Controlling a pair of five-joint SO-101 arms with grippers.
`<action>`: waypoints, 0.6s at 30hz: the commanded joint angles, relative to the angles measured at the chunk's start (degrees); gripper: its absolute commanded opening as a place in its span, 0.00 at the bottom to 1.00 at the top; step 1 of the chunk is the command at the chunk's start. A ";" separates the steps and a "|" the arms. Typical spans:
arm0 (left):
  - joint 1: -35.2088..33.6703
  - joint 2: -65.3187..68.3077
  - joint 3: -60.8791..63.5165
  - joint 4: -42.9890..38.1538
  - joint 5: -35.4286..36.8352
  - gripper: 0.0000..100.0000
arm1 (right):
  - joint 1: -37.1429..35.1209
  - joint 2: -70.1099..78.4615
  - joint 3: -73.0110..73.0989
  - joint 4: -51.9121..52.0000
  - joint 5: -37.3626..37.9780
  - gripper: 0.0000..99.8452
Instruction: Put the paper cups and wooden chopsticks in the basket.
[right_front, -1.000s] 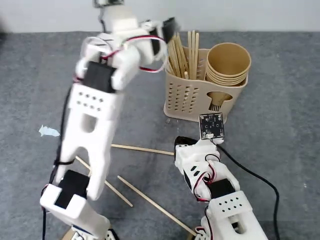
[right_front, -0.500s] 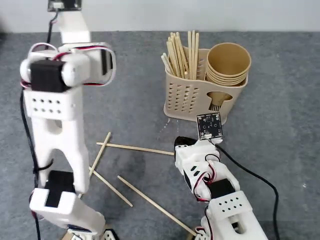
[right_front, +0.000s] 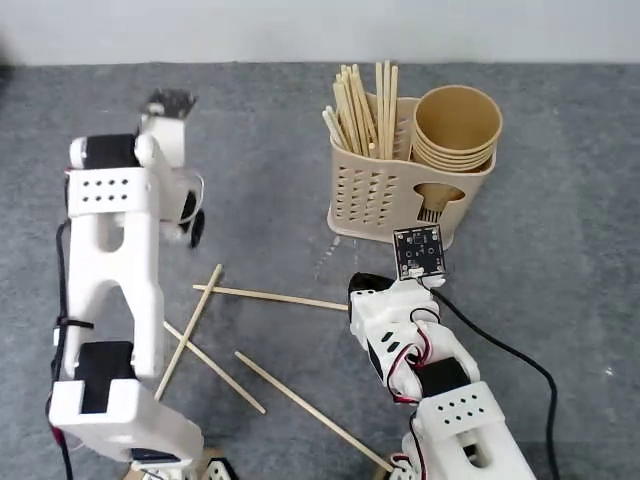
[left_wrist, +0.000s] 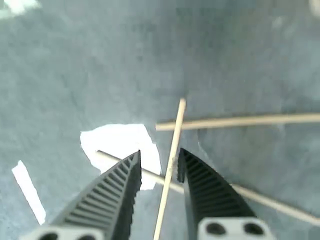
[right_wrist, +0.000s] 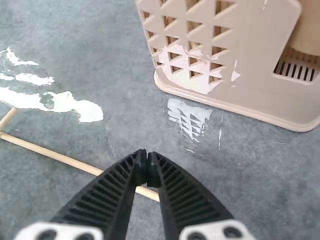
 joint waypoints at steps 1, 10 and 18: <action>-0.18 -2.55 4.26 0.97 -2.55 0.12 | -0.13 -1.27 -0.26 -1.10 0.70 0.01; -0.09 -2.11 17.98 -6.07 -5.54 0.12 | -0.13 -1.27 -0.26 -1.01 0.70 0.01; 0.35 -2.02 26.86 -14.59 -5.54 0.12 | -0.13 -1.27 -0.26 -1.01 0.70 0.01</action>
